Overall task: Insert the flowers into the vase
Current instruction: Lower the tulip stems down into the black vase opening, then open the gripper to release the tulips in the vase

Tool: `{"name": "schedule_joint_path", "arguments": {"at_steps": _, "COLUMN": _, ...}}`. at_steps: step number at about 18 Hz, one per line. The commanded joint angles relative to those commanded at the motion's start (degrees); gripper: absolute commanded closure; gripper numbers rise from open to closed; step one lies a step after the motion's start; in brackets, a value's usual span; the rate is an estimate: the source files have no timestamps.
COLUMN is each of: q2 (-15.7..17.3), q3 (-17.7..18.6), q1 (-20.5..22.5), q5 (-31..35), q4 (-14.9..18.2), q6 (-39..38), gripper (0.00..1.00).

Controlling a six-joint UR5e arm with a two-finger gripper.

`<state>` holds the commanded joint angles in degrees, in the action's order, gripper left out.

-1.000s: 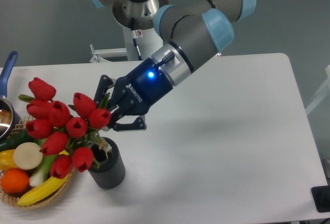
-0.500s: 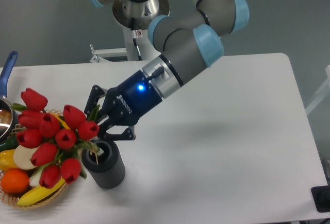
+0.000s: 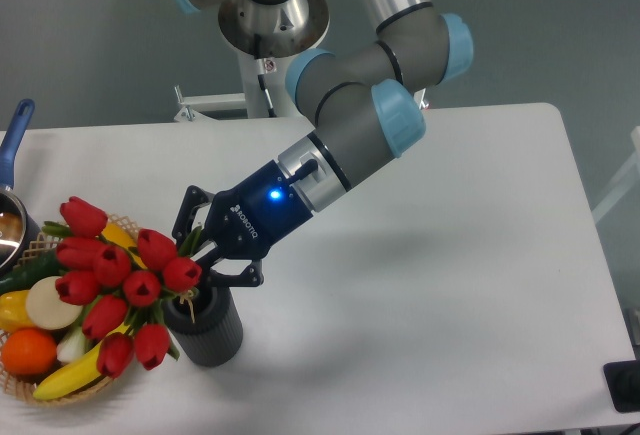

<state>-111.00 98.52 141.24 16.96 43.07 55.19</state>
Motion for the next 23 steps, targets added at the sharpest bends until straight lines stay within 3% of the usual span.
{"name": "schedule_joint_path", "arguments": {"at_steps": 6, "q2": -1.49, "q3": 0.09, "q1": 1.14, "q5": 0.17, "q4": 0.00, "q6": 0.53, "gripper": 0.84}}
{"name": "schedule_joint_path", "arguments": {"at_steps": 11, "q2": -2.72, "q3": 0.00, "q1": 1.49, "q5": 3.25, "q4": 0.00, "q6": 0.53, "gripper": 0.72}}
{"name": "schedule_joint_path", "arguments": {"at_steps": 18, "q2": -2.81, "q3": 1.93, "q1": 1.85, "q5": 3.69, "q4": 0.00, "q6": 0.53, "gripper": 0.50}}
{"name": "schedule_joint_path", "arguments": {"at_steps": 23, "q2": -1.59, "q3": 3.78, "q1": 2.46, "q5": 3.69, "q4": -0.09, "q6": 0.53, "gripper": 0.29}}
